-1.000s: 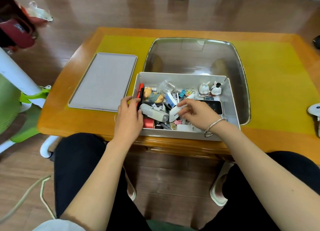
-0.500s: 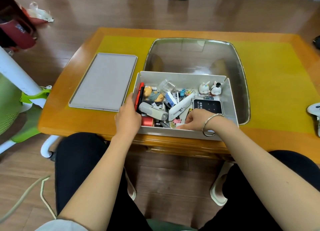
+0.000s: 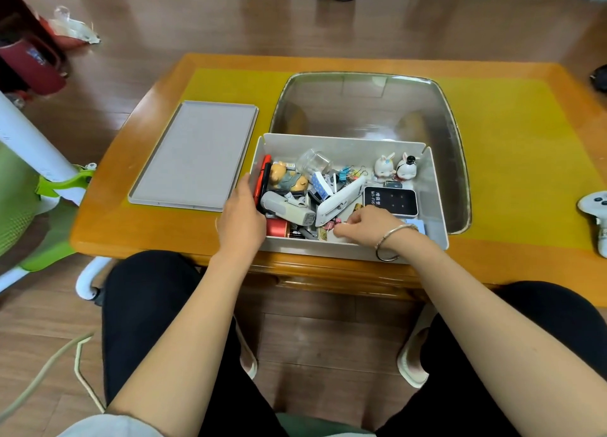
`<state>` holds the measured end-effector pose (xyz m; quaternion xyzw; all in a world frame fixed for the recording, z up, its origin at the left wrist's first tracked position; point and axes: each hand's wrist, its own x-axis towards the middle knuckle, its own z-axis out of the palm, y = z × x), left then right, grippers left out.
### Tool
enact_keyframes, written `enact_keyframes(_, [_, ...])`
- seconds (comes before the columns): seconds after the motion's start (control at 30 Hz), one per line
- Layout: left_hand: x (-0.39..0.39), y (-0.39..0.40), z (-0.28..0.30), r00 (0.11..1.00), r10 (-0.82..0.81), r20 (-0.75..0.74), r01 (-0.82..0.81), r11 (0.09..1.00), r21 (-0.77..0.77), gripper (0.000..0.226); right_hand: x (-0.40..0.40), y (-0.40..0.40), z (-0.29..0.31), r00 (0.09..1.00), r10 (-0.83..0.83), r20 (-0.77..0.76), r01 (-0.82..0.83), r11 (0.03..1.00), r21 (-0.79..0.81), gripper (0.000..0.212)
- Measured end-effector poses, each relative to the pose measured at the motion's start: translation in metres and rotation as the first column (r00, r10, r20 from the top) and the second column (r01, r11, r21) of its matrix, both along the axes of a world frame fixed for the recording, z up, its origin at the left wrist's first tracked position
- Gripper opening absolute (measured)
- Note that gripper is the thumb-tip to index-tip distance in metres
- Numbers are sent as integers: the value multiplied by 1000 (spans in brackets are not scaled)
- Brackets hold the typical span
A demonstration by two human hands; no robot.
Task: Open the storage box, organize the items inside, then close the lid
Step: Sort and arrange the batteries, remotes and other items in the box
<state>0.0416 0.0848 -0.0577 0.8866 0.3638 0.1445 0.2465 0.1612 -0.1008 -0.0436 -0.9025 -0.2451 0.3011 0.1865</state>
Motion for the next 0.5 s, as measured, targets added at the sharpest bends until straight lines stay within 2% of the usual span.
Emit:
enact_keyframes(0.13, [1,-6,3,999,-7,40,-4,965,264,68,-4,-18,7,993,-108,-44,116,950,289,30])
enact_keyframes(0.27, [3,-27,7,977,-74,202,-4,932,363,58,-2,-33,9,981,-195,-8,176,869,462,11])
enact_keyframes(0.4, [12,-58,9,901,-242,361,108,929,354,38,-3,-46,5,957,-278,85,166,763,624,49])
enact_keyframes(0.5, [22,-75,9,836,-383,392,291,916,274,25,-4,-49,0,950,-278,142,103,709,697,56])
